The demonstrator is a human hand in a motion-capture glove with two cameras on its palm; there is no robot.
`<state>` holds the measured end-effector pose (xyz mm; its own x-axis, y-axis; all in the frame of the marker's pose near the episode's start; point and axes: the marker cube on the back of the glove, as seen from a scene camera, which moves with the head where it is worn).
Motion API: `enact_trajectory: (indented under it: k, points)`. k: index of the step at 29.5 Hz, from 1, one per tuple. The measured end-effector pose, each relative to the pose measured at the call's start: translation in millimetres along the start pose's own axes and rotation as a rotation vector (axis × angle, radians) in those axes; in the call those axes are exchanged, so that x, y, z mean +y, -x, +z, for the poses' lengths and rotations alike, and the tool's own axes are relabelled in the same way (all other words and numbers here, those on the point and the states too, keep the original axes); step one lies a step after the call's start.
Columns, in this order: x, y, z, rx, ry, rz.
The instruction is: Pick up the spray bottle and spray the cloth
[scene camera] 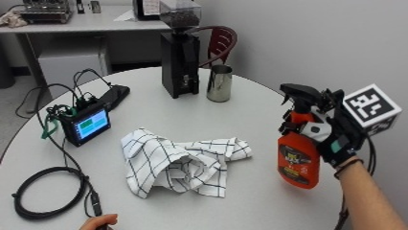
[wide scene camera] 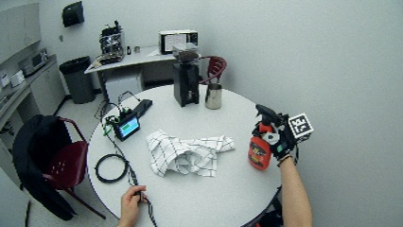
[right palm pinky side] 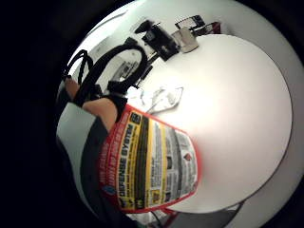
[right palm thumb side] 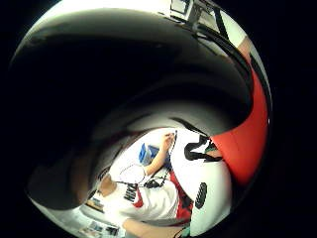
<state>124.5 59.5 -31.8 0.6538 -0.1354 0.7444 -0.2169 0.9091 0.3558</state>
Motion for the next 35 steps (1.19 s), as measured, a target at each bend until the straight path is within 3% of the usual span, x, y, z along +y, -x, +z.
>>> enact_trajectory:
  k: [7, 11, 18, 21, 27, 35]
  points:
    - [-28.5, 109.3, -12.8, 0.161, 0.224, -0.069]
    - [-33.4, 149.4, 27.7, 0.288, 0.360, 0.034]
    - [-20.3, 54.2, 115.0, 0.378, 0.604, 0.202]
    - [-25.4, 41.7, 116.5, 0.368, 0.604, 0.202]
    - [-48.8, 83.5, 93.9, 0.380, 0.527, 0.153]
    - [-36.5, 43.4, 137.1, 0.358, 0.598, 0.224]
